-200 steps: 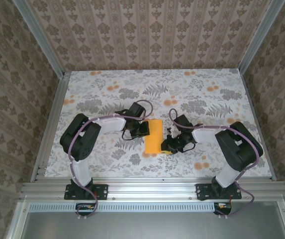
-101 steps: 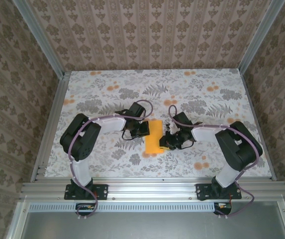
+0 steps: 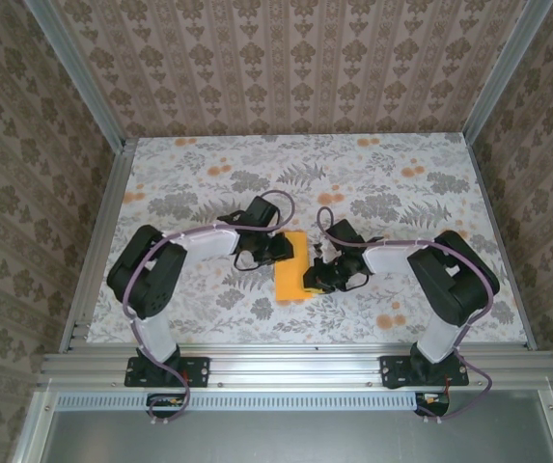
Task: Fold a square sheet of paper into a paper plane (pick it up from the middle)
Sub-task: Move the square sheet of paper to the center of the table, then hold the square sheet of paper at the center of the table.
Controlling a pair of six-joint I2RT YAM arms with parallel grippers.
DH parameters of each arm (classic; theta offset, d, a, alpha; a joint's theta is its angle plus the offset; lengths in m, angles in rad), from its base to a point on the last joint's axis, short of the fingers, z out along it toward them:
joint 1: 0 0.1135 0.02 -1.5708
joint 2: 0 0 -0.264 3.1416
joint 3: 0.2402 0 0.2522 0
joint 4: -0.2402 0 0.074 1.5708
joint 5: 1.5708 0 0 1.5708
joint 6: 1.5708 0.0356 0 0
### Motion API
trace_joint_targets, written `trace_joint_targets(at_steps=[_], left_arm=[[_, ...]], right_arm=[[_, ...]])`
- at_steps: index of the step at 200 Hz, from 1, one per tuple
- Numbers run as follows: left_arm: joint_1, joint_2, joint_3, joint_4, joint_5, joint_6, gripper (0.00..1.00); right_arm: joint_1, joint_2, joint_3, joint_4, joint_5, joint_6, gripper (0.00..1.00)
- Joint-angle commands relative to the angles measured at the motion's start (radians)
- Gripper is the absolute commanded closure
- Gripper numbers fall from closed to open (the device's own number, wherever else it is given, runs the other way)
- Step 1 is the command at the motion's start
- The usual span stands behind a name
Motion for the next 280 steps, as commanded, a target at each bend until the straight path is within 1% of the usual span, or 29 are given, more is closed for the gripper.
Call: trace_joint_targets(at_steps=[1, 31, 98, 156, 178, 207, 229, 244, 256, 280], left_arm=[[0.005, -0.036, -0.017, 0.101, 0.074, -0.014, 0.78], [0.004, 0.028, -0.015, 0.148, 0.098, -0.038, 0.8], [0.001, 0.173, 0.071, 0.219, 0.16, -0.074, 0.83], [0.014, 0.248, 0.126, 0.191, 0.121, -0.071, 0.85], [0.02, 0.249, 0.142, 0.168, 0.107, -0.063, 0.85], [0.028, 0.195, 0.107, 0.123, 0.023, -0.046, 0.87], [0.032, 0.16, 0.074, 0.157, 0.06, -0.041, 0.87], [0.03, 0.14, 0.072, 0.154, 0.067, -0.036, 0.86], [0.03, 0.127, 0.069, 0.138, 0.048, -0.033, 0.87], [0.031, 0.111, 0.053, 0.125, 0.018, -0.041, 0.88]], right_arm=[[0.019, 0.047, 0.009, 0.007, -0.03, -0.003, 0.84], [0.019, 0.062, 0.009, 0.034, -0.047, -0.003, 0.84], [0.019, 0.078, -0.005, 0.062, -0.057, 0.008, 0.85], [0.019, 0.079, -0.029, 0.061, -0.059, 0.004, 0.85], [0.018, 0.07, -0.042, 0.041, -0.051, -0.005, 0.85], [-0.001, 0.015, -0.047, 0.011, -0.042, -0.009, 0.85], [-0.017, -0.056, -0.017, 0.029, -0.045, 0.025, 0.84], [-0.026, -0.112, 0.013, 0.042, -0.007, 0.048, 0.83], [-0.042, -0.138, 0.025, 0.05, 0.038, 0.071, 0.83], [-0.071, -0.124, 0.055, 0.03, 0.125, 0.103, 0.85]])
